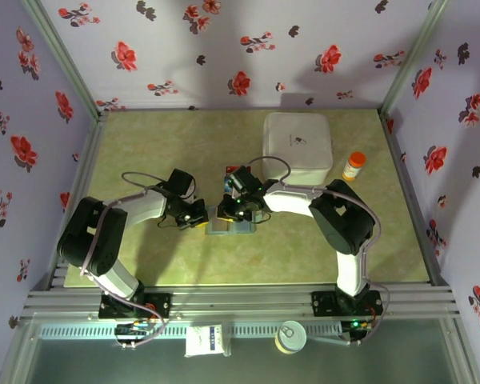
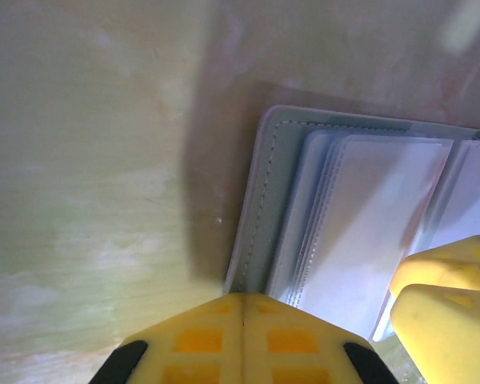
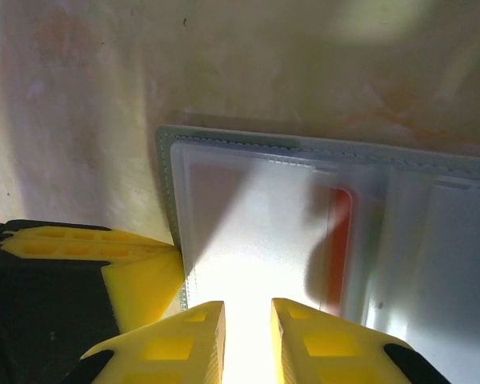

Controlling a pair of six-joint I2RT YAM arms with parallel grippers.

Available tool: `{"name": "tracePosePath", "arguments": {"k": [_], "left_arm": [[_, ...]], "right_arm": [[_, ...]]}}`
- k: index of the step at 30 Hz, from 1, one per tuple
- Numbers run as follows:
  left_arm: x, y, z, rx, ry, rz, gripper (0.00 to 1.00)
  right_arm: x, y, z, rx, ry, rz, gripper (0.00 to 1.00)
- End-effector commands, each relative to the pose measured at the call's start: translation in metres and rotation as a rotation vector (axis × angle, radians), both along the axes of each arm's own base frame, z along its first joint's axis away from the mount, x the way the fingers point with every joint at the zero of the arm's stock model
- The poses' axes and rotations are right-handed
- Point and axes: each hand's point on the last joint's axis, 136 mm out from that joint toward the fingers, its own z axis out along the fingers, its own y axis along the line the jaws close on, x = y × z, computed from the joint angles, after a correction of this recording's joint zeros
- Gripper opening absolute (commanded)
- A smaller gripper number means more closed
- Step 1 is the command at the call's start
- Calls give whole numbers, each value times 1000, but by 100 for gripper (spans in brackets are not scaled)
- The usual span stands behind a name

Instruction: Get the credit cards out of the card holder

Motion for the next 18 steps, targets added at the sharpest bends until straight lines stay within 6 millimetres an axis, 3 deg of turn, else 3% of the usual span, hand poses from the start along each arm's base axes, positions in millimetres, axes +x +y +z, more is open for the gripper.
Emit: {"name": "tracePosePath", "arguments": {"k": [1,10,18], "left_arm": [[-10,4,-10,29,33,-15,4],[-12,5,-12,33,41,-16,4],[-12,5,-13,39,43,-18,3]], "right_arm": [[-1,7,0,5,15,4,23],[-4,-5,-13,-78,28,9,22],[-3,-11,-10,-107,9,7,22]]}}
